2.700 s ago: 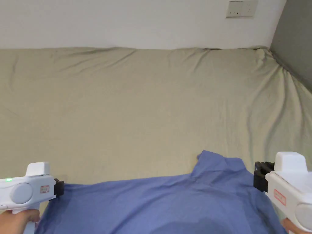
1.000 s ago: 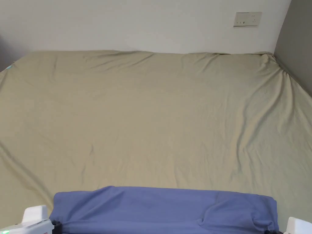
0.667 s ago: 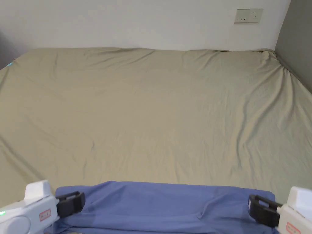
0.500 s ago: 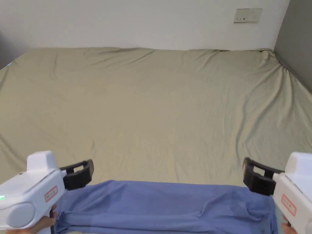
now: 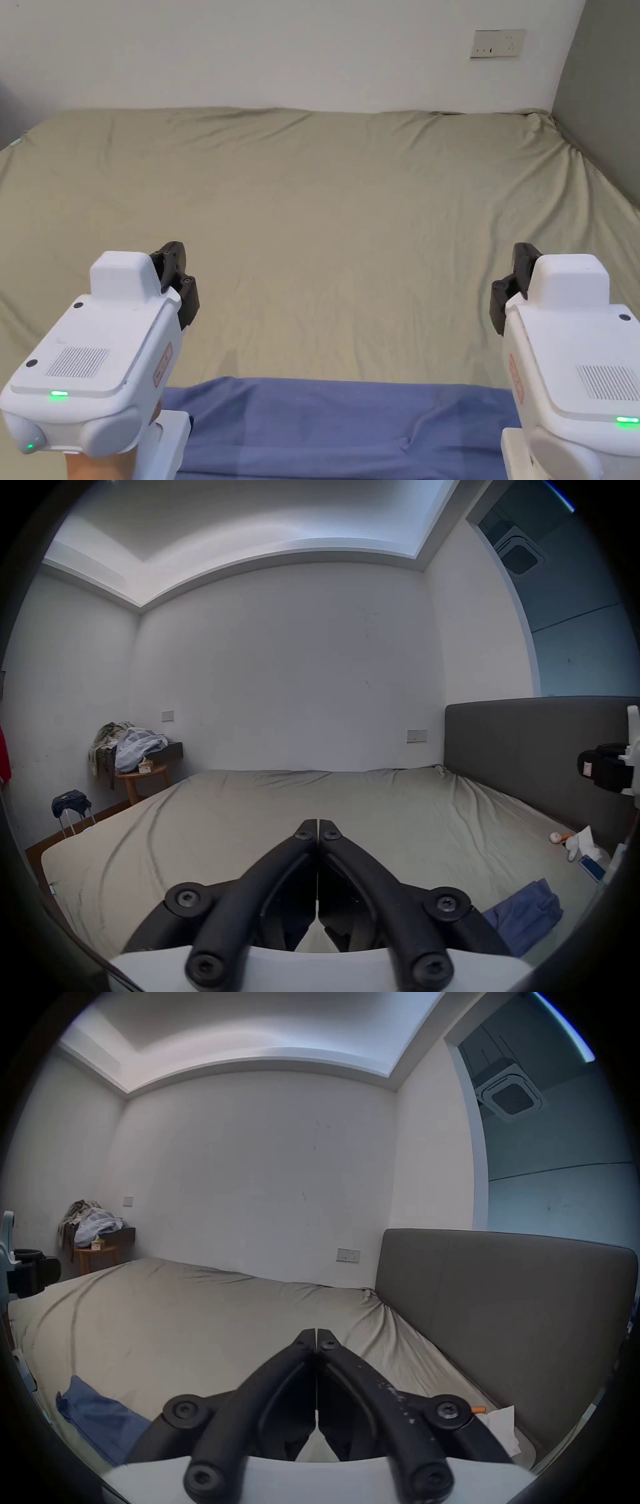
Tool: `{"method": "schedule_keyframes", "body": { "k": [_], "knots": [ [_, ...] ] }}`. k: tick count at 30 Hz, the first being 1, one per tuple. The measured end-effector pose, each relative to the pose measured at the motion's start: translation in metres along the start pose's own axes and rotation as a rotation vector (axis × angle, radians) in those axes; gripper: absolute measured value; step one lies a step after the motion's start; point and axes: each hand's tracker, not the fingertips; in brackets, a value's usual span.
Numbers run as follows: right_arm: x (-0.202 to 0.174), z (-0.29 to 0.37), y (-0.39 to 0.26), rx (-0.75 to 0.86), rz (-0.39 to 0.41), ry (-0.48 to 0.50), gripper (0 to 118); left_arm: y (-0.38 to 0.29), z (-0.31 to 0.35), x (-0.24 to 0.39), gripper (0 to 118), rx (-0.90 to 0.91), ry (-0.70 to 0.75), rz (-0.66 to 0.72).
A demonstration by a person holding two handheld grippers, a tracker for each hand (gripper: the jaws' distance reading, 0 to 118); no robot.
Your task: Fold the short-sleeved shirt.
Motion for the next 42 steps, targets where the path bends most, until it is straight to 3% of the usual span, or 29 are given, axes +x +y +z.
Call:
{"method": "schedule_keyframes", "body": {
  "k": [7, 15, 24, 25, 26, 27, 28, 29, 30, 31, 33, 35, 37, 40, 42],
  "knots": [
    [0.004, -0.003, -0.001, 0.0, -0.017, 0.007, 2, -0.002, -0.002, -0.012, 0, -0.035, -0.02, -0.007],
    [-0.002, -0.01, -0.002, -0.014, -0.006, 0.026, 3, -0.035, -0.029, -0.097, 0, -0.438, -0.169, 0.334],
    [-0.025, -0.024, -0.008, -0.071, 0.029, 0.052, 3, -0.11, -0.033, -0.196, 3, -0.752, -0.171, 0.605],
    [-0.028, -0.025, -0.009, -0.076, 0.033, 0.054, 3, -0.118, -0.034, -0.203, 8, -0.774, -0.172, 0.632],
    [-0.029, -0.029, -0.011, -0.082, 0.035, 0.057, 3, -0.128, -0.035, -0.21, 21, -0.807, -0.176, 0.674],
    [-0.032, -0.032, -0.013, -0.091, 0.038, 0.063, 3, -0.137, -0.037, -0.215, 43, -0.832, -0.185, 0.701],
    [-0.036, -0.034, -0.014, -0.103, 0.045, 0.072, 3, -0.144, -0.04, -0.218, 78, -0.855, -0.198, 0.715],
    [-0.039, -0.036, -0.015, -0.113, 0.05, 0.077, 3, -0.151, -0.042, -0.219, 96, -0.875, -0.184, 0.716],
    [-0.041, -0.038, -0.017, -0.119, 0.053, 0.082, 3, -0.158, -0.046, -0.219, 107, -0.886, -0.178, 0.707],
    [-0.043, -0.04, -0.019, -0.124, 0.06, 0.084, 3, -0.164, -0.049, -0.22, 108, -0.896, -0.169, 0.707],
    [-0.047, -0.043, -0.022, -0.136, 0.069, 0.087, 3, -0.175, -0.056, -0.222, 107, -0.893, -0.164, 0.715],
    [-0.049, -0.046, -0.026, -0.151, 0.071, 0.09, 3, -0.186, -0.062, -0.222, 97, -0.923, -0.216, 0.763],
    [-0.049, -0.049, -0.028, -0.164, 0.07, 0.093, 3, -0.194, -0.066, -0.22, 70, -0.919, -0.244, 0.775],
    [-0.047, -0.052, -0.03, -0.173, 0.074, 0.086, 3, -0.199, -0.072, -0.205, 44, -0.925, -0.254, 0.707],
    [-0.045, -0.052, -0.031, -0.176, 0.073, 0.08, 3, -0.197, -0.074, -0.198, 19, -0.906, -0.249, 0.689]
  ]
}}
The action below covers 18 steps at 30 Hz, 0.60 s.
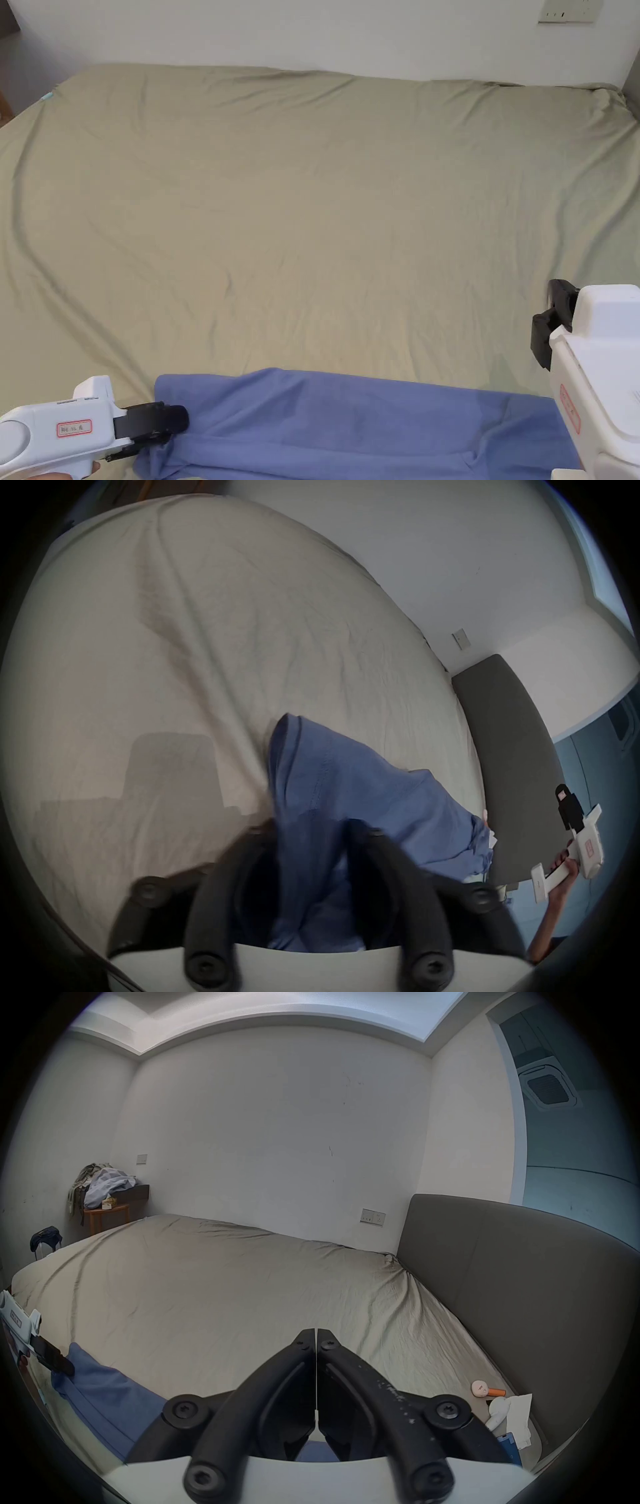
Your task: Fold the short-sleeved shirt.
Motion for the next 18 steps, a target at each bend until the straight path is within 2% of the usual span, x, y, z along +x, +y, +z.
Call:
{"method": "schedule_keyframes", "body": {
  "k": [2, 6, 11, 15, 18],
  "knots": [
    [0.003, 0.0, 0.0, -0.001, -0.006, -0.004, 3, -0.002, -0.007, 0.005, 14, 0.005, 0.011, 0.015],
    [0.009, 0.001, 0.0, -0.001, -0.011, -0.01, 3, -0.008, 0.001, 0.018, 7, 0.045, 0.077, -0.068],
    [0.017, 0.004, 0.002, 0.008, -0.018, -0.013, 3, 0.0, 0.041, 0.041, 6, 0.112, 0.144, -0.168],
    [0.024, 0.005, 0.0, 0.021, -0.035, -0.012, 3, 0.01, 0.071, 0.043, 5, 0.12, 0.146, -0.166],
    [0.038, 0.0, -0.006, 0.026, -0.042, -0.01, 3, 0.017, 0.087, 0.035, 5, 0.152, 0.265, -0.172]
  ]
}}
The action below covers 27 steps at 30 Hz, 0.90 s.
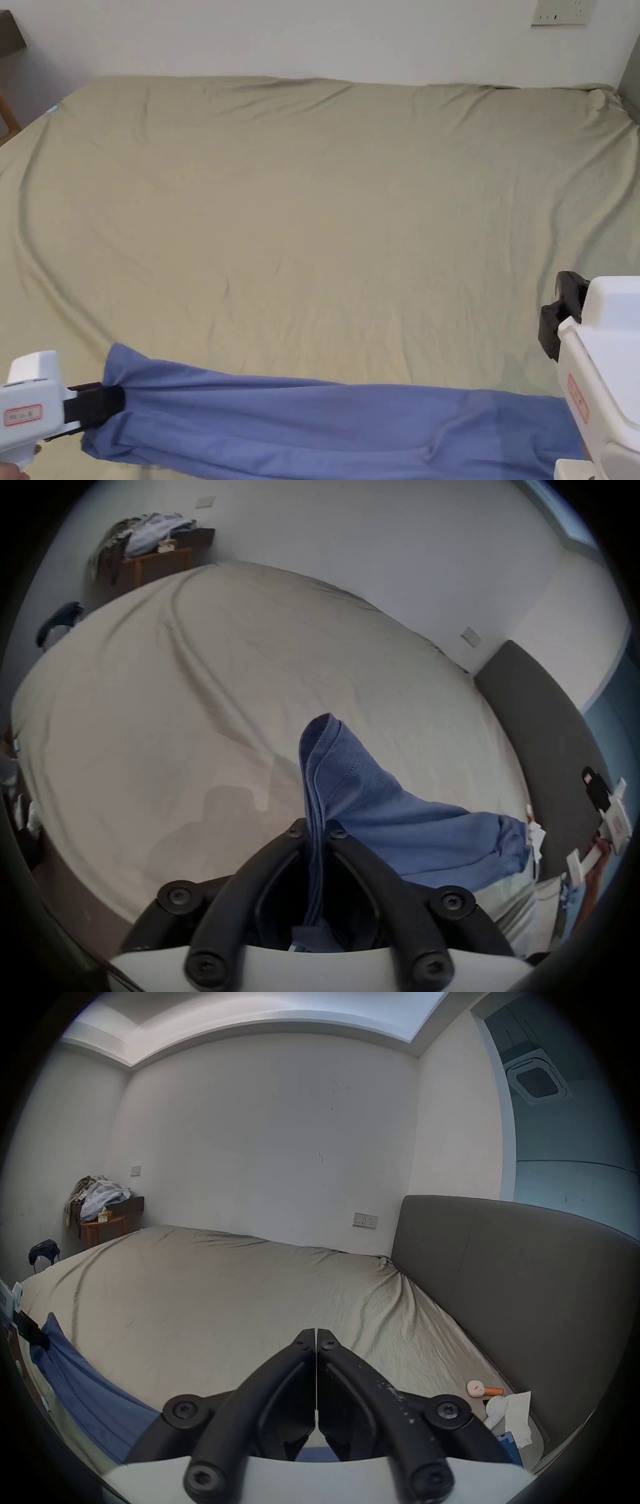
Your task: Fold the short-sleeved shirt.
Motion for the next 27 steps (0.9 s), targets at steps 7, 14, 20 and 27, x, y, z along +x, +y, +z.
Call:
{"method": "schedule_keyframes", "body": {
  "k": [7, 14, 20, 27],
  "knots": [
    [0.013, 0.007, -0.005, 0.004, -0.014, -0.007, 3, -0.002, 0.009, 0.002, 5, 0.005, 0.094, 0.039],
    [0.019, 0.013, -0.008, 0.012, -0.033, -0.004, 3, -0.02, -0.013, 0.112, 5, -0.066, -0.023, -0.14],
    [0.033, 0.013, -0.016, 0.013, -0.034, -0.006, 3, -0.047, -0.063, 0.197, 5, -0.172, -0.169, -0.23],
    [0.042, 0.023, -0.018, 0.002, -0.043, -0.04, 3, -0.075, -0.102, 0.244, 6, -0.26, -0.163, -0.279]
  ]
}}
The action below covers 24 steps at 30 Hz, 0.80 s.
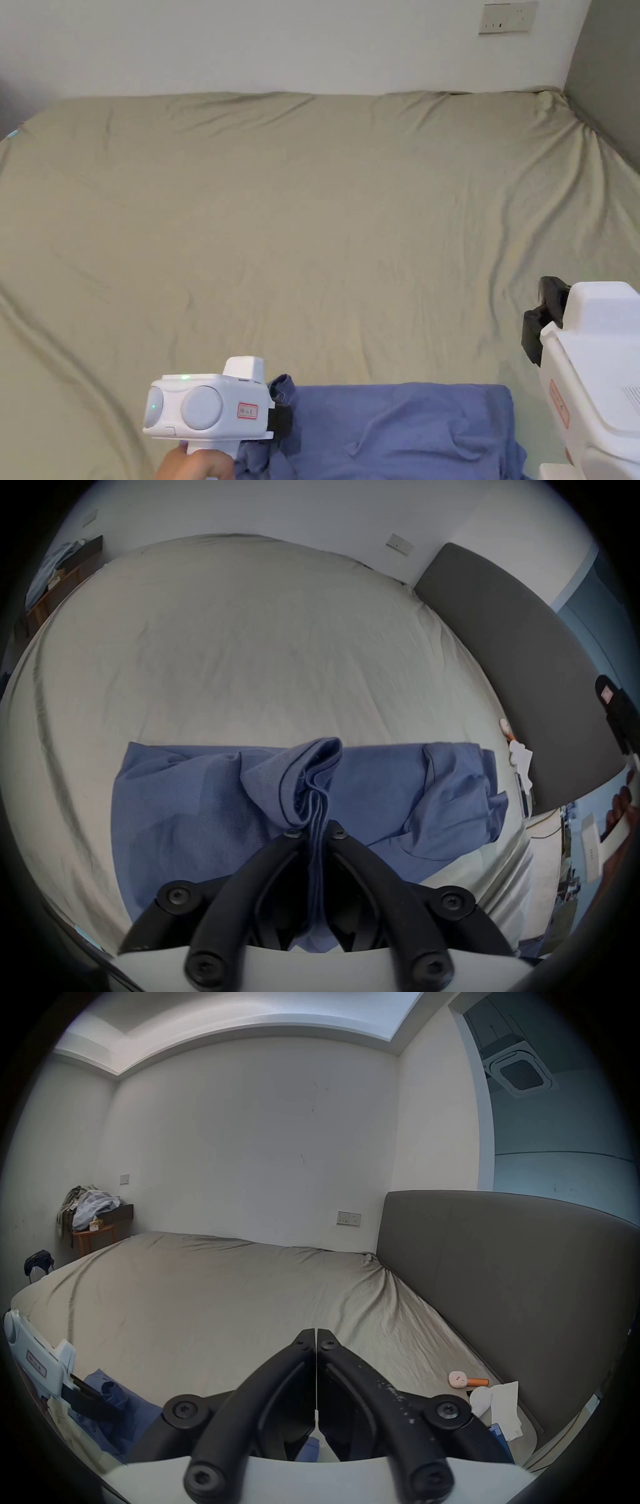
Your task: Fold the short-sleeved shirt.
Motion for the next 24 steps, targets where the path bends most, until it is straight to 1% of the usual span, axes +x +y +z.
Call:
{"method": "schedule_keyframes", "body": {
  "k": [1, 2, 3, 4, 5, 6, 7, 9, 10, 12, 13, 14, 15, 16, 18, 19, 20, 22, 24],
  "knots": [
    [0.002, 0.0, 0.0, -0.004, -0.001, -0.004, 3, -0.001, -0.002, 0.002, 11, -0.01, 0.006, -0.011],
    [0.003, 0.0, -0.001, -0.006, -0.003, -0.008, 3, -0.002, -0.002, 0.003, 24, -0.013, 0.005, -0.017],
    [0.0, 0.005, 0.002, -0.007, -0.006, -0.012, 3, -0.002, 0.0, 0.001, 51, -0.009, -0.005, -0.019],
    [0.0, 0.006, 0.002, -0.008, -0.01, -0.015, 3, -0.004, 0.004, 0.001, 93, 0.008, -0.037, -0.005],
    [0.0, 0.006, 0.002, -0.009, -0.012, -0.016, 3, -0.005, 0.008, 0.002, 115, 0.023, -0.061, 0.005],
    [-0.001, 0.007, 0.003, -0.009, -0.014, -0.018, 3, -0.006, 0.013, 0.002, 118, 0.036, -0.074, 0.014],
    [-0.002, 0.009, 0.004, -0.01, -0.015, -0.018, 3, -0.006, 0.02, 0.002, 114, 0.078, -0.082, 0.025],
    [-0.005, 0.01, 0.005, -0.011, -0.018, -0.016, 3, -0.005, 0.036, 0.0, 113, 0.134, -0.108, 0.024],
    [-0.007, 0.011, 0.007, -0.01, -0.018, -0.014, 3, -0.004, 0.043, -0.003, 113, 0.145, -0.098, 0.024],
    [-0.01, 0.012, 0.009, -0.009, -0.015, -0.007, 3, -0.005, 0.059, -0.008, 112, 0.236, -0.047, 0.032],
    [-0.012, 0.014, 0.01, -0.006, -0.013, -0.003, 3, -0.009, 0.067, -0.011, 107, 0.312, -0.014, 0.029],
    [-0.014, 0.015, 0.01, -0.004, -0.012, 0.0, 3, -0.012, 0.075, -0.015, 96, 0.377, 0.022, 0.025],
    [-0.014, 0.015, 0.011, -0.003, -0.012, 0.003, 3, -0.015, 0.083, -0.019, 79, 0.44, 0.057, 0.023],
    [-0.015, 0.015, 0.012, -0.002, -0.012, 0.007, 3, -0.017, 0.087, -0.023, 73, 0.478, 0.085, 0.026],
    [-0.018, 0.016, 0.013, -0.001, -0.013, 0.013, 3, -0.023, 0.092, -0.031, 54, 0.526, 0.147, -0.003],
    [-0.017, 0.015, 0.013, -0.001, -0.013, 0.016, 3, -0.025, 0.089, -0.033, 14, 0.503, 0.177, -0.016],
    [-0.018, 0.015, 0.014, -0.001, -0.013, 0.017, 3, -0.027, 0.086, -0.035, 0, 0.488, 0.209, -0.038],
    [-0.019, 0.016, 0.014, -0.001, -0.014, 0.019, 3, -0.031, 0.077, -0.04, 0, 0.462, 0.179, -0.047],
    [-0.018, 0.015, 0.013, -0.003, -0.019, 0.02, 3, -0.039, 0.063, -0.035, 0, 0.445, 0.213, -0.093]
  ]
}}
